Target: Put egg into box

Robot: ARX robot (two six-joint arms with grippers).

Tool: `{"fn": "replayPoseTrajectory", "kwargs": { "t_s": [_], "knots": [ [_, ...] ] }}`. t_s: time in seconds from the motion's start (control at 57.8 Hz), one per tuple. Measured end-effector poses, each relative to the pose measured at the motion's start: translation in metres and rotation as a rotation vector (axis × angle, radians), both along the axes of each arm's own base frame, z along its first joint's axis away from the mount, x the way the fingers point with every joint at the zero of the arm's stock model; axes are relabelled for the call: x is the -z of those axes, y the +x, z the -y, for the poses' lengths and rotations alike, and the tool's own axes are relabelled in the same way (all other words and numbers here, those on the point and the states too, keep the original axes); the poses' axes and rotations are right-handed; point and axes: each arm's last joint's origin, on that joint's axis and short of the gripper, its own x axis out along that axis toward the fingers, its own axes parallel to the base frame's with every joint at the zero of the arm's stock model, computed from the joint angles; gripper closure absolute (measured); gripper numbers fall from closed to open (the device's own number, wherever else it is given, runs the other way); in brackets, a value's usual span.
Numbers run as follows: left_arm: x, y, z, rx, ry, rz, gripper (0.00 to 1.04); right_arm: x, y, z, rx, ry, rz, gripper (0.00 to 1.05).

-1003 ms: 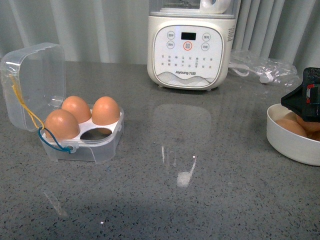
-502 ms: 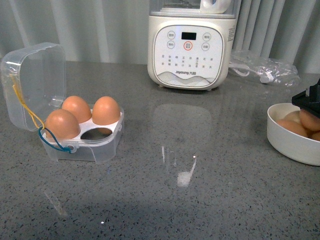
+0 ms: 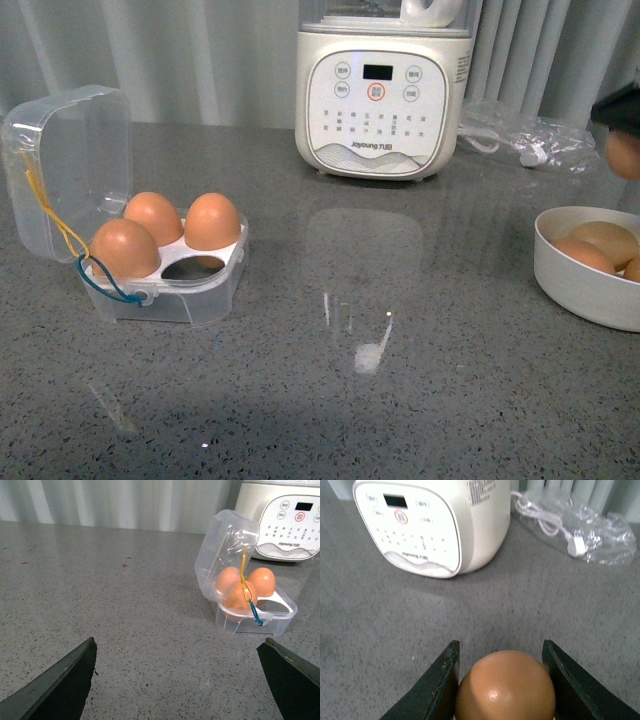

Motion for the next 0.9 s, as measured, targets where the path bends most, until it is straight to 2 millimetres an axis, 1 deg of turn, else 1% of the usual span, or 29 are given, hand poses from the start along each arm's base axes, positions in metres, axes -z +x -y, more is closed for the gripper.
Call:
{"fn": "replayPoseTrajectory", "kwargs": {
  "t_s": [0.121, 0.259, 0.329, 0.45, 0.502, 0.605, 0.657, 0.692, 0.796, 0.899],
  "knots": [
    [0.000, 0.000, 0.000, 0.000, 0.000, 0.000, 0.07, -0.008, 0.012, -0.007, -0.039, 0.019, 0.065, 0.62],
    [0.000, 0.000, 0.000, 0.000, 0.000, 0.000, 0.07, -0.010, 0.030, -0.025, -0.112, 0.041, 0.096, 0.62],
    [0.000, 0.000, 0.000, 0.000, 0.000, 0.000, 0.07, -0.010, 0.037, -0.038, -0.163, 0.056, 0.106, 0.62],
    [0.000, 0.000, 0.000, 0.000, 0.000, 0.000, 0.07, -0.010, 0.048, -0.067, -0.271, 0.076, 0.112, 0.62],
    [0.000, 0.000, 0.000, 0.000, 0.000, 0.000, 0.07, -0.008, 0.050, -0.086, -0.340, 0.084, 0.106, 0.62],
    [0.000, 0.000, 0.000, 0.000, 0.000, 0.000, 0.07, -0.003, 0.047, -0.114, -0.454, 0.104, 0.089, 0.62],
    [0.000, 0.000, 0.000, 0.000, 0.000, 0.000, 0.07, -0.001, 0.045, -0.124, -0.494, 0.114, 0.079, 0.62],
    [0.000, 0.000, 0.000, 0.000, 0.000, 0.000, 0.07, 0.002, 0.041, -0.135, -0.549, 0.127, 0.073, 0.62],
    [0.000, 0.000, 0.000, 0.000, 0.000, 0.000, 0.07, 0.005, 0.034, -0.153, -0.637, 0.142, 0.065, 0.62],
    [0.000, 0.000, 0.000, 0.000, 0.000, 0.000, 0.07, 0.007, 0.028, -0.165, -0.718, 0.150, 0.059, 0.62]
  ]
}}
